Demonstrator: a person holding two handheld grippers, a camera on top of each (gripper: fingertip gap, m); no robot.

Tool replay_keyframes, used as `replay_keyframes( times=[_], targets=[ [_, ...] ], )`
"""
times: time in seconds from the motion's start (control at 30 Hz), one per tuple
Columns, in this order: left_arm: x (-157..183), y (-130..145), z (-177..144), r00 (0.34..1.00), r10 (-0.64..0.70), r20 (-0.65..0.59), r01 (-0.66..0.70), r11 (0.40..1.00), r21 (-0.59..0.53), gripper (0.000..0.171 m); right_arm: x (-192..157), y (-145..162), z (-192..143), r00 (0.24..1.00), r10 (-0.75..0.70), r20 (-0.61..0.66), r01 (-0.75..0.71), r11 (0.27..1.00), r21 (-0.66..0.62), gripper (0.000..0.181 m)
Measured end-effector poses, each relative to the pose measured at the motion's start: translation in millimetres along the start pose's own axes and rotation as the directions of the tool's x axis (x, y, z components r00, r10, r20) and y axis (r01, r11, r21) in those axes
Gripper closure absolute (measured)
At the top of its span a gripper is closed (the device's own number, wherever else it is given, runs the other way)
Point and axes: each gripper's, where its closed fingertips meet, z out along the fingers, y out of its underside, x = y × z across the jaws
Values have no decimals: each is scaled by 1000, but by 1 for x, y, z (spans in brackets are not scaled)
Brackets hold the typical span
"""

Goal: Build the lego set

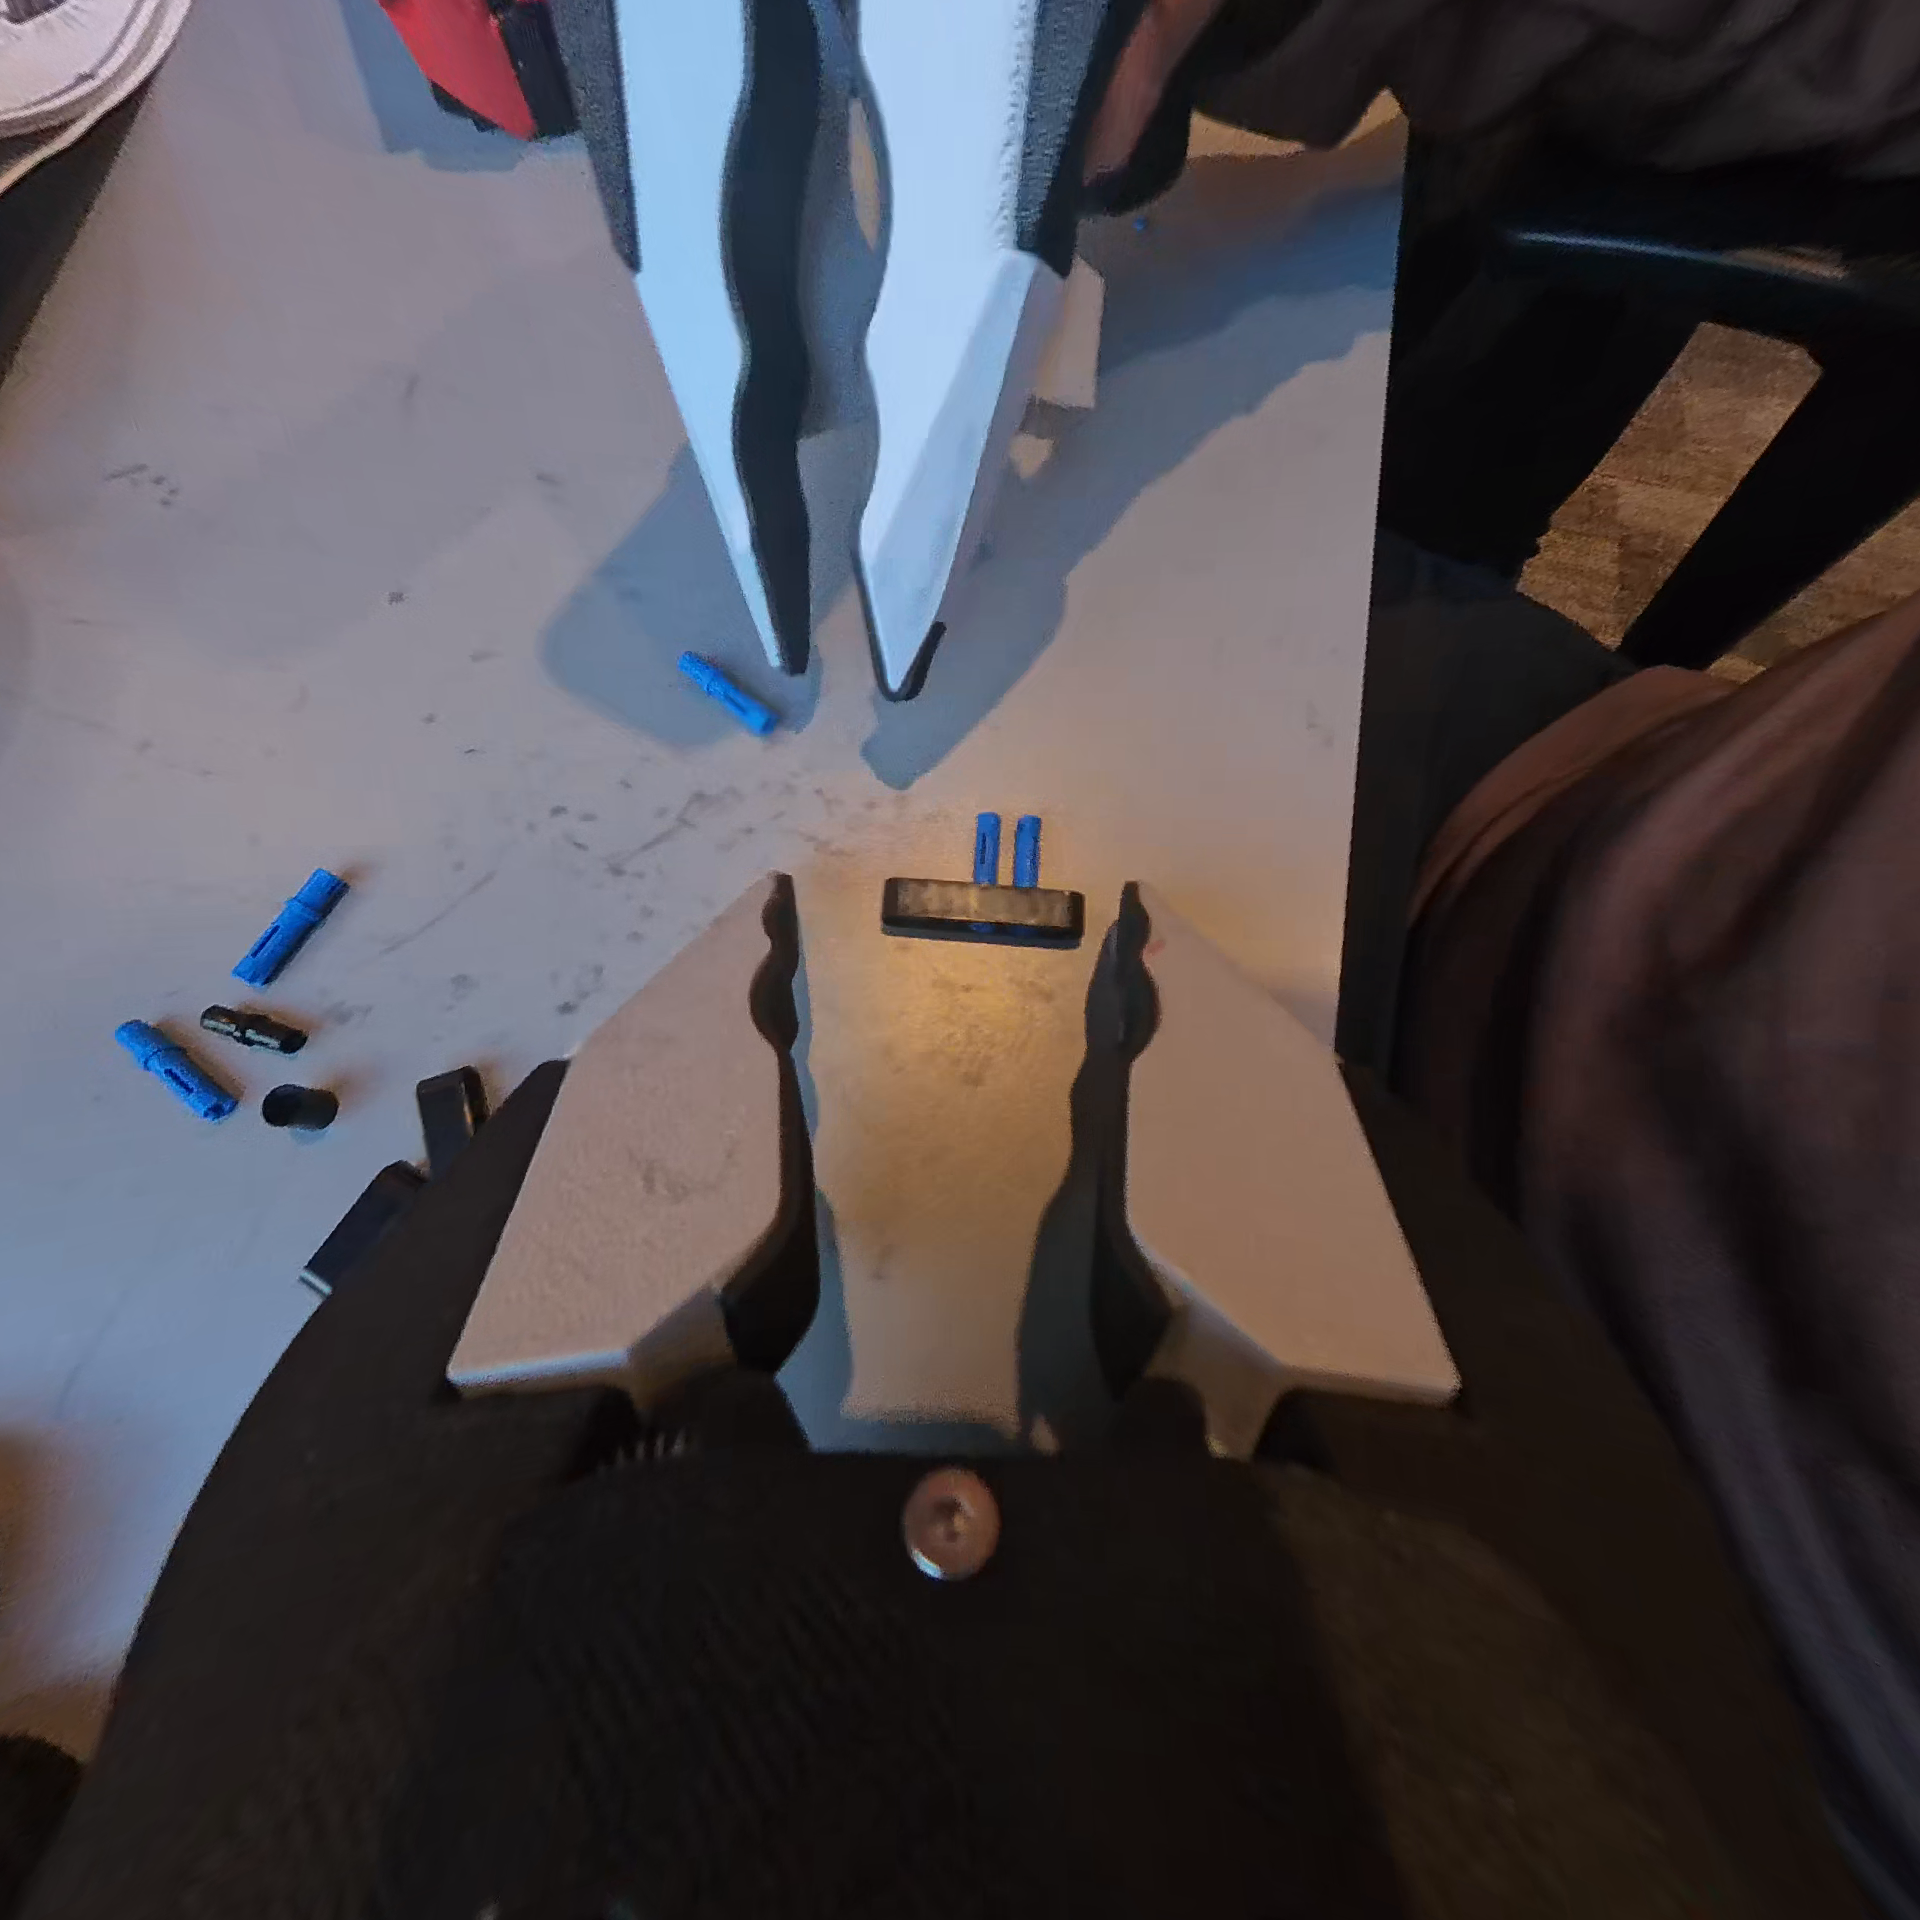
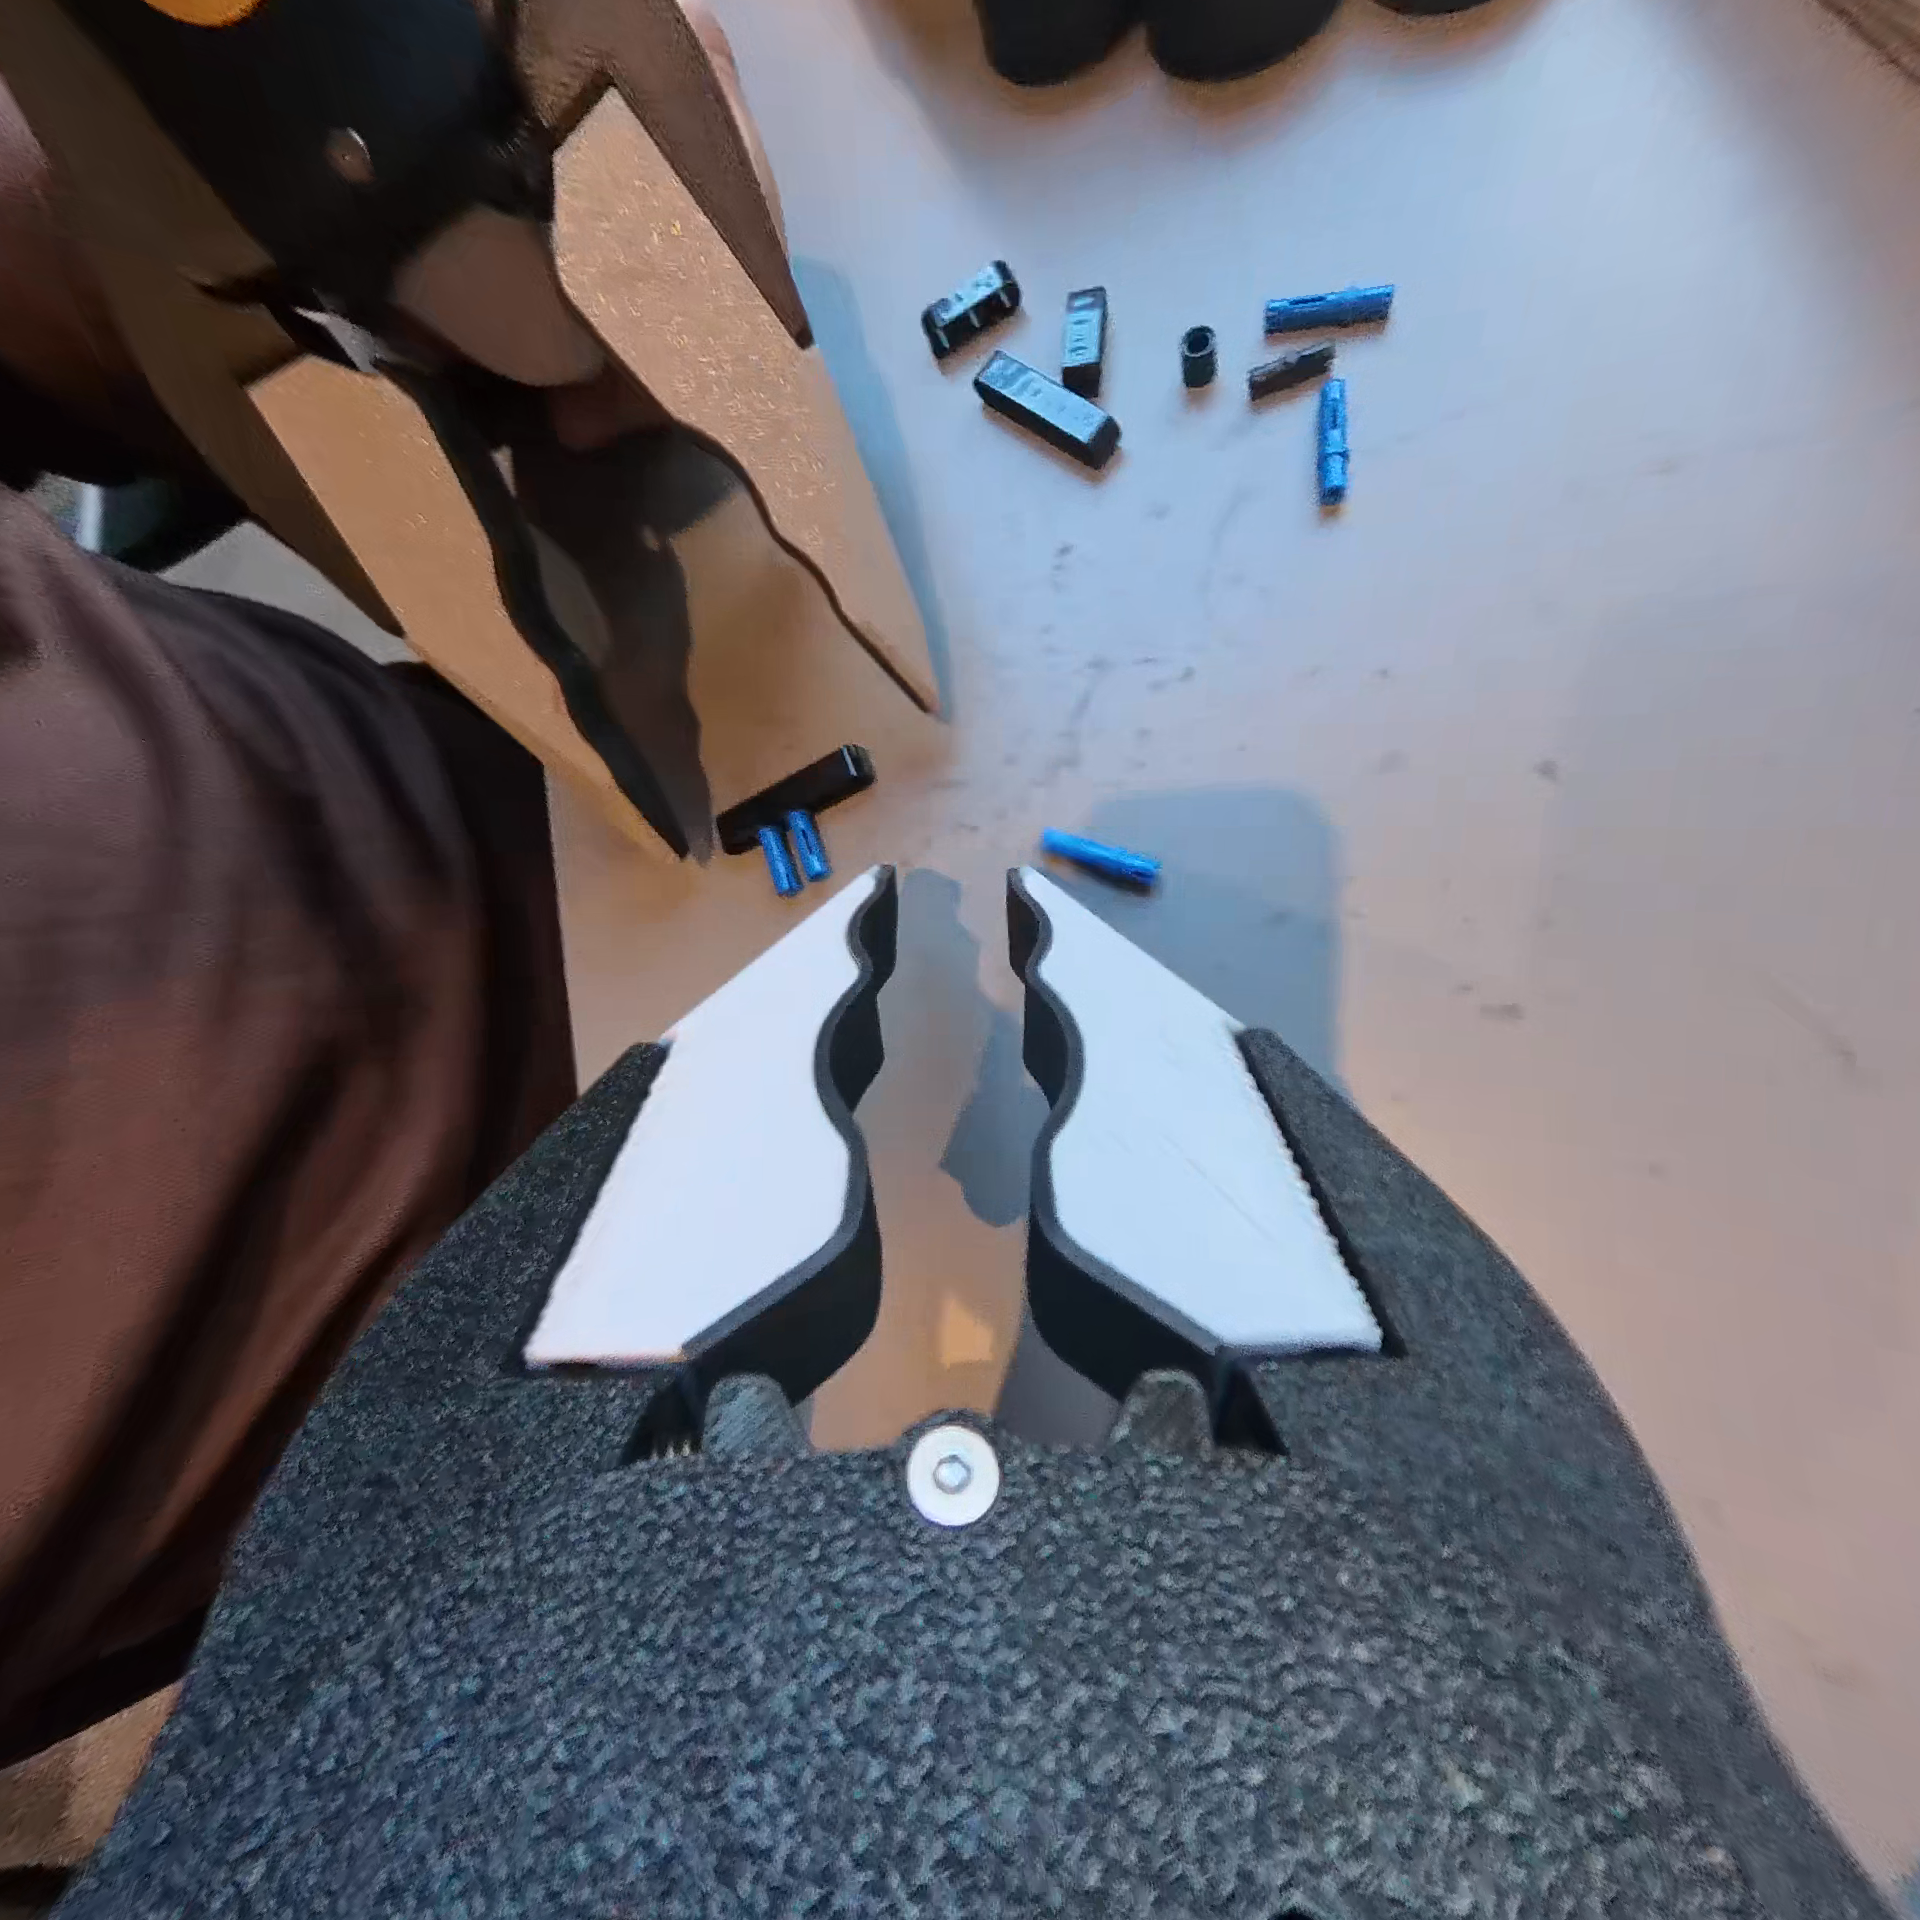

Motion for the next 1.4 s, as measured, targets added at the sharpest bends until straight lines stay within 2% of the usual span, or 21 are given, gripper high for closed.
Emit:
replay_keyframes(
  times=[0.2,0.33,0.5,0.6,0.73,0.8,0.93,1.03,1.13,1.2,1.3,1.4],
  targets=[
    [0,0,-1,999,-28,-23,28,1000,6,113,34,9,-21,984,35,-175,-38,999,-13,159],
    [3,3,2,999,-12,-34,12,1000,-20,116,38,1,-14,972,-55,-228,51,998,-25,155],
    [4,5,3,1000,-2,-31,1,999,-34,115,33,2,3,957,-258,-134,245,963,-110,147],
    [4,5,3,1000,6,-23,-6,999,-37,116,23,2,5,969,-243,-39,238,967,-95,153],
    [4,4,3,999,-12,-43,11,999,-31,117,14,9,4,971,-238,-12,236,966,-104,154],
    [5,4,2,998,-25,-58,24,999,-28,118,1,18,1,972,-232,40,236,963,-128,166],
    [6,4,2,997,-33,-71,31,999,-26,120,-30,21,0,954,-265,141,279,956,-95,166],
    [7,4,2,997,-25,-72,23,999,-28,121,-23,15,-7,957,-273,96,282,955,-90,167],
    [7,4,2,997,-18,-70,16,999,-29,121,5,13,-18,960,-277,-43,272,957,-104,167],
    [8,4,2,997,-17,-77,15,999,-28,120,19,7,-21,947,-299,-117,290,953,-88,160],
    [9,4,2,996,-22,-86,20,999,-27,120,18,3,-11,947,-312,-78,307,949,-72,157],
    [8,4,2,996,-18,-82,16,999,-27,119,14,12,0,952,-306,-7,303,946,-119,154]
  ],
)
